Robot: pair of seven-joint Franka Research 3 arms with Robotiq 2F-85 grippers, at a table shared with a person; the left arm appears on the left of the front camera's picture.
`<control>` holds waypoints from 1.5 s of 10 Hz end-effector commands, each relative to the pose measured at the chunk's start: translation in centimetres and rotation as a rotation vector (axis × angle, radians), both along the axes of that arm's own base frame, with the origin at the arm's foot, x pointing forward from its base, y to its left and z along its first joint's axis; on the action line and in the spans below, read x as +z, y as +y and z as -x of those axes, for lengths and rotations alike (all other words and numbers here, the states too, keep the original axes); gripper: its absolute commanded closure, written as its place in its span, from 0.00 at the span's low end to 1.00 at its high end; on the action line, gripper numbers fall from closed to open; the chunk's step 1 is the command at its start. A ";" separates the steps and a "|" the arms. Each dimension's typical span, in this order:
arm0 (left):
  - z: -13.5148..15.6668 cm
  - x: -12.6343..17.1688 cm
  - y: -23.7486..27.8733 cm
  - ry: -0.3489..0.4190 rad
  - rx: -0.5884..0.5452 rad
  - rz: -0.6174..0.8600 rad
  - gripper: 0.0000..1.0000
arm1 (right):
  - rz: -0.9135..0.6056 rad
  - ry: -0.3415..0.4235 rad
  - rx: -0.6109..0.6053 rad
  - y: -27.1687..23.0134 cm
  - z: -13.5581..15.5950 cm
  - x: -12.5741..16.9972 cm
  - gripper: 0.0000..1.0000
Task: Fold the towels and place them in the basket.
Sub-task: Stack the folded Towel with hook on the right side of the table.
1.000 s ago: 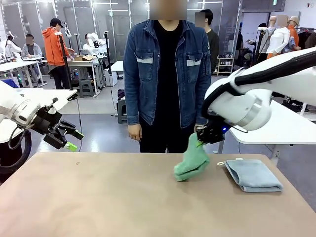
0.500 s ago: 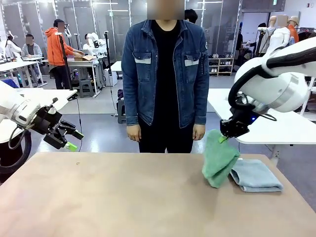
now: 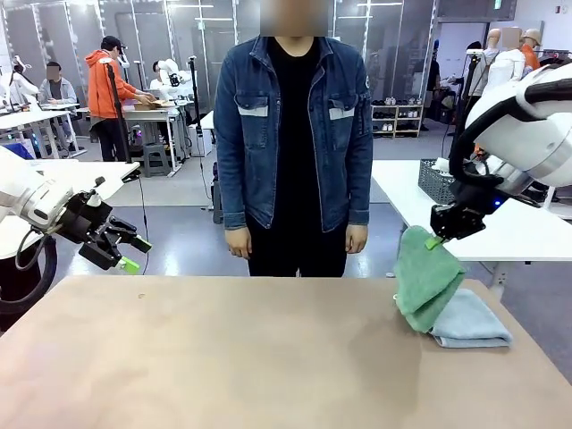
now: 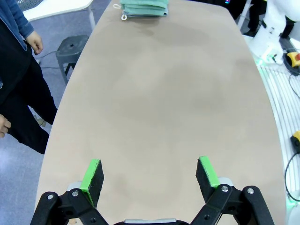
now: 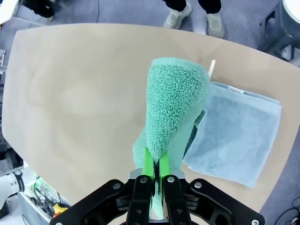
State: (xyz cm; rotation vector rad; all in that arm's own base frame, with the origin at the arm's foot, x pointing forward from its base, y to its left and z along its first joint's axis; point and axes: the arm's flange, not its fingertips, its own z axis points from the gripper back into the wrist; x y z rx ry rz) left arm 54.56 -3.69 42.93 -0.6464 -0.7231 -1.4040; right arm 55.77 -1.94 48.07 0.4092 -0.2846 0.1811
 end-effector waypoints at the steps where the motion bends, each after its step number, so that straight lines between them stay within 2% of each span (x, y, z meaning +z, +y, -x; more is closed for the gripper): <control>1: 0.0 0.0 0.0 0.003 0.000 -0.003 0.00 | 0.020 0.011 0.006 -1.2 -1.3 0.0 0.95; 3: 0.0 0.0 0.0 0.003 0.000 -0.003 0.00 | 0.033 0.025 0.006 -1.6 -2.4 -0.8 0.95; 4: 0.0 0.0 0.0 0.003 0.000 -0.003 0.00 | 0.013 0.006 -0.010 -1.2 -0.8 -0.2 0.95; 9: 0.0 0.0 0.0 0.003 0.000 -0.003 0.00 | 0.020 0.007 -0.009 -1.4 -1.3 -0.3 0.95; 13: 0.0 0.0 0.0 0.003 0.000 -0.003 0.00 | -0.075 0.122 0.044 -6.1 -3.5 -1.4 0.95; 15: 0.0 0.0 0.0 0.003 0.000 -0.003 0.00 | -0.077 0.143 0.068 -7.8 -4.8 -2.8 0.95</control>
